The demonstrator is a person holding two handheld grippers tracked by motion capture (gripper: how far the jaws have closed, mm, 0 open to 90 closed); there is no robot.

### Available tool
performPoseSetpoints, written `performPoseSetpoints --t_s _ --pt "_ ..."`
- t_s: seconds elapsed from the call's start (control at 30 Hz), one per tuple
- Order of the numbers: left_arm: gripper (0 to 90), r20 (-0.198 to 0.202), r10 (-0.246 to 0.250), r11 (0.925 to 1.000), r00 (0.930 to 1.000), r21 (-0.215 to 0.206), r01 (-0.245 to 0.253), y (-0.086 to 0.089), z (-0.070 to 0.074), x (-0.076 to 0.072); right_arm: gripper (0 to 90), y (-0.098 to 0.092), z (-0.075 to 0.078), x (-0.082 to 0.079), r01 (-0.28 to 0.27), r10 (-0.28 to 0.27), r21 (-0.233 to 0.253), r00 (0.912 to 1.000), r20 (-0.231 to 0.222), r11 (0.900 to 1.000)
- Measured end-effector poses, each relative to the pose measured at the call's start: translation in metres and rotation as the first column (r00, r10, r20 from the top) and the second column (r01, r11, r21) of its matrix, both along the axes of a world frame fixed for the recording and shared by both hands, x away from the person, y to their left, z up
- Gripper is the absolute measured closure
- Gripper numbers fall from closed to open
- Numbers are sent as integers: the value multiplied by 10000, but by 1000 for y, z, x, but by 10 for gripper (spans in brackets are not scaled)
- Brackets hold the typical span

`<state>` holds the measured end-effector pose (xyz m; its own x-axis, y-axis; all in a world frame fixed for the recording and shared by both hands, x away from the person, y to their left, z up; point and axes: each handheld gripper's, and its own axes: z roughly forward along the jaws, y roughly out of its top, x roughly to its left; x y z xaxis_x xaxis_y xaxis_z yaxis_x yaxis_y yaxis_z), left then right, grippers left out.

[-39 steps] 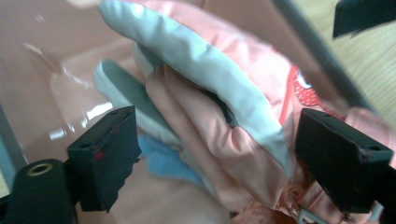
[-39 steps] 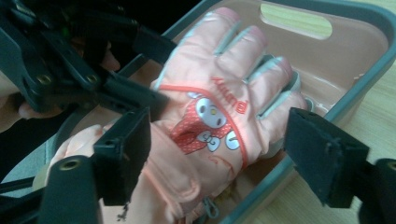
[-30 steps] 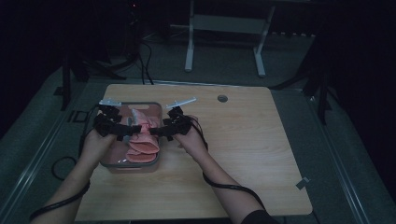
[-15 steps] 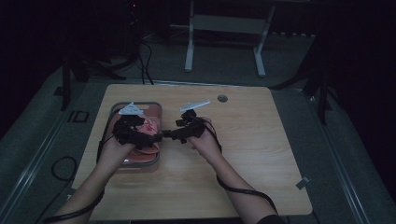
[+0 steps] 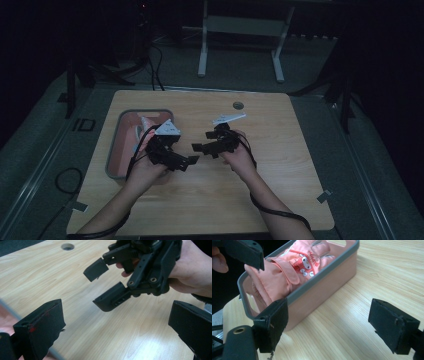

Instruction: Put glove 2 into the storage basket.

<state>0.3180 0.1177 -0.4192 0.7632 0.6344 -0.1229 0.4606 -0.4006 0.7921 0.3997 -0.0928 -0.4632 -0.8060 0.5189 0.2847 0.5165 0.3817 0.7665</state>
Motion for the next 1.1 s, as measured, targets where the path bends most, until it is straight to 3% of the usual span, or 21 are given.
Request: performPoseSetpoints --t_s 0.27,0.4,0.57,0.6,0.9,1.1 --pt "5 299 -612 9981 9977 -65 614 -24 -1 -10 159 -31 -8 -9 174 -173 -120 9998 109 9998" --pt "5 229 -1038 9946 9943 -33 1039 -41 -11 -17 152 -46 -14 -14 233 -228 -202 9994 247 9995" --pt "5 171 -1231 9923 9923 144 1228 -52 -22 -20 147 -58 -20 -19 231 -222 -265 9991 358 9994" --pt "5 186 -1336 9910 9909 23 1336 -56 -26 -21 146 -63 -24 -22 249 -239 -246 9989 415 9994" --pt "5 319 -1992 9798 9794 230 1986 -72 -45 -28 141 -78 -40 -31 102 -76 -442 9982 599 9990" --pt "5 161 -2415 9698 9703 384 2407 -82 -63 -32 140 -83 -51 -38 29 15 -619 9975 705 9981"
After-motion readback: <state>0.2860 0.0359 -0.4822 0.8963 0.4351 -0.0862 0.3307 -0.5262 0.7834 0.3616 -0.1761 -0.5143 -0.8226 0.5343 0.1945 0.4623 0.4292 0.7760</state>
